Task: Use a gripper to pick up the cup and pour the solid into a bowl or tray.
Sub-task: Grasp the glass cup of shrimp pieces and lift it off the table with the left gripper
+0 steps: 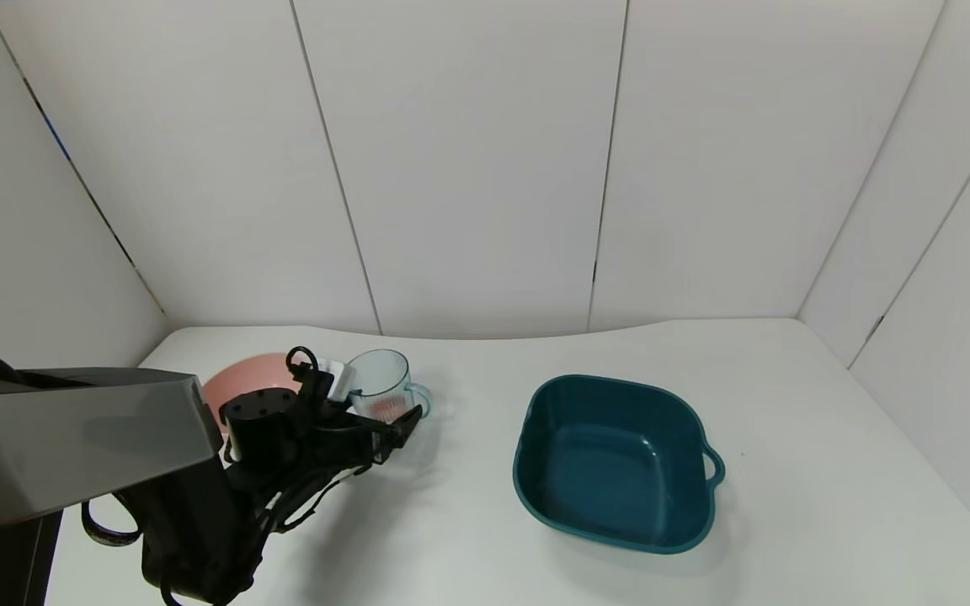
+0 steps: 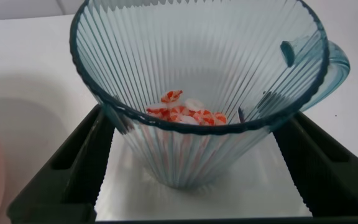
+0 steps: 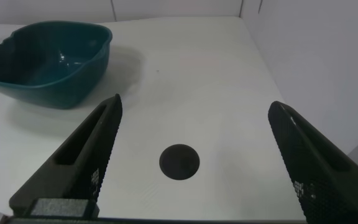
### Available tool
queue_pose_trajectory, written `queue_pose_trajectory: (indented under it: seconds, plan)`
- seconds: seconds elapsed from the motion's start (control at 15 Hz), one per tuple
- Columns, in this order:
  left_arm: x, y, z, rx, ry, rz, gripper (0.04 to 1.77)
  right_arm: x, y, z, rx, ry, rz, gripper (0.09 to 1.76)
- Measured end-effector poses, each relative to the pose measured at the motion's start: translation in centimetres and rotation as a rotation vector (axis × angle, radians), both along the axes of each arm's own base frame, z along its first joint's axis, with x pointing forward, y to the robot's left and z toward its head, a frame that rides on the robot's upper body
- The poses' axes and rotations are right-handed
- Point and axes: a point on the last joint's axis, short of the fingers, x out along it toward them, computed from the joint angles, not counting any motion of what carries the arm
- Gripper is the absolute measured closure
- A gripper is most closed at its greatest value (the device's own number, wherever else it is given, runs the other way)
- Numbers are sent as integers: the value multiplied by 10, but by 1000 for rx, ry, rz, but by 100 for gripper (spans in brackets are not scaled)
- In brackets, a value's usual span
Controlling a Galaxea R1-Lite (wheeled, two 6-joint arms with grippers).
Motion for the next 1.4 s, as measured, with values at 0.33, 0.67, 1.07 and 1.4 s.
queue_pose_trajectory:
  seconds: [0.33,0.67,1.07,1.4]
  plan:
    - [6,-1,0,-4,-15,0,9,0,0,0,0,0,0,14]
    - [10,-2,-1,-7,-27,1,9,0,0,0,0,0,0,14]
    - [13,-3,-2,-7,-30,0,9,0,0,0,0,0,1,14]
    - [14,-3,-2,-8,-31,0,47,0,0,0,0,0,1,14]
